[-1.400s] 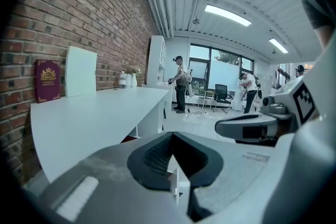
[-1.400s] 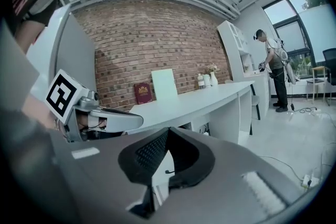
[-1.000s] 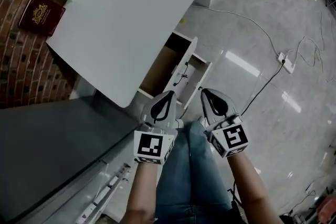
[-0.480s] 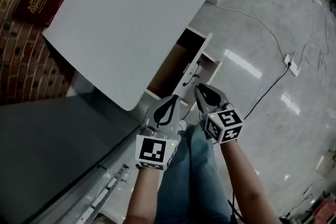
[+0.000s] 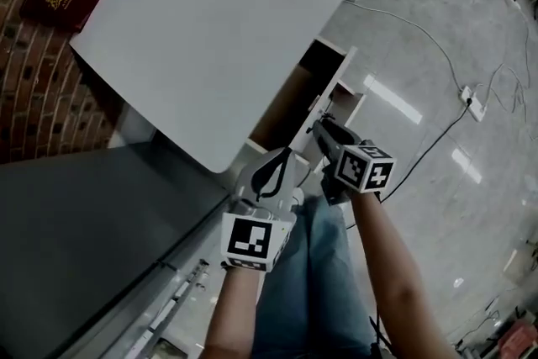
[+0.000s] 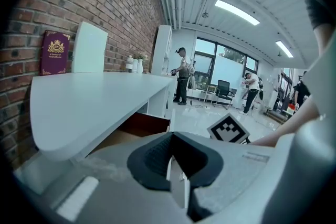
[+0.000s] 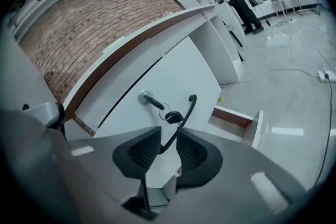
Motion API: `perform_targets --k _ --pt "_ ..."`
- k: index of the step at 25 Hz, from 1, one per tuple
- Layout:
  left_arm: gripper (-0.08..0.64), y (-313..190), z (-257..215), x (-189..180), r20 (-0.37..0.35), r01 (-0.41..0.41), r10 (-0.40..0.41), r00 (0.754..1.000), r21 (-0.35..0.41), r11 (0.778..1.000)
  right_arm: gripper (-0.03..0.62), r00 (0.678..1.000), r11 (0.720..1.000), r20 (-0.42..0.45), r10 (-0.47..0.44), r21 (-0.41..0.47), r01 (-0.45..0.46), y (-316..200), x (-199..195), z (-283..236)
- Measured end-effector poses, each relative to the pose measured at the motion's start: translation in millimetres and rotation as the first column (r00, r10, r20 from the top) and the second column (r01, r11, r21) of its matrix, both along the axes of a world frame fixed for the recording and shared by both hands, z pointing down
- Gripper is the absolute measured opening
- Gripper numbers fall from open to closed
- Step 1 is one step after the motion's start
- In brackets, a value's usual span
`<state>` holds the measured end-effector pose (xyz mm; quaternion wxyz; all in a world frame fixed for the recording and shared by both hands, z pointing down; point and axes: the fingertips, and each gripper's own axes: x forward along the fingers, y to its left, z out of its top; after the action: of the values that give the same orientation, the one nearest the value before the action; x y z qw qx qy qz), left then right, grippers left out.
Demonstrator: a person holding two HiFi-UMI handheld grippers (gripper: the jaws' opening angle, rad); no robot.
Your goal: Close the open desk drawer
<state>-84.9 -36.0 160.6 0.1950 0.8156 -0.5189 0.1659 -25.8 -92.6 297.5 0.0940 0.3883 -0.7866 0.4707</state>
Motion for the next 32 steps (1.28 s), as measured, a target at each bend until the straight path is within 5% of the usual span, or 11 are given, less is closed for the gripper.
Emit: perform_targets --k 5,32 --pt "0.0 -2 4 -1 -0.001 0.004 -0.004 1.0 -0.015 1.0 0.075 0.998 0.999 0.054 0.027 -0.04 -0.024 -7 0 12" --pt "-0.002 2 13 7 -0.016 -0.033 0.032 0.999 -0.047 0.998 0.092 0.997 0.998 0.017 -0.07 0.006 0.069 -15 -10 13"
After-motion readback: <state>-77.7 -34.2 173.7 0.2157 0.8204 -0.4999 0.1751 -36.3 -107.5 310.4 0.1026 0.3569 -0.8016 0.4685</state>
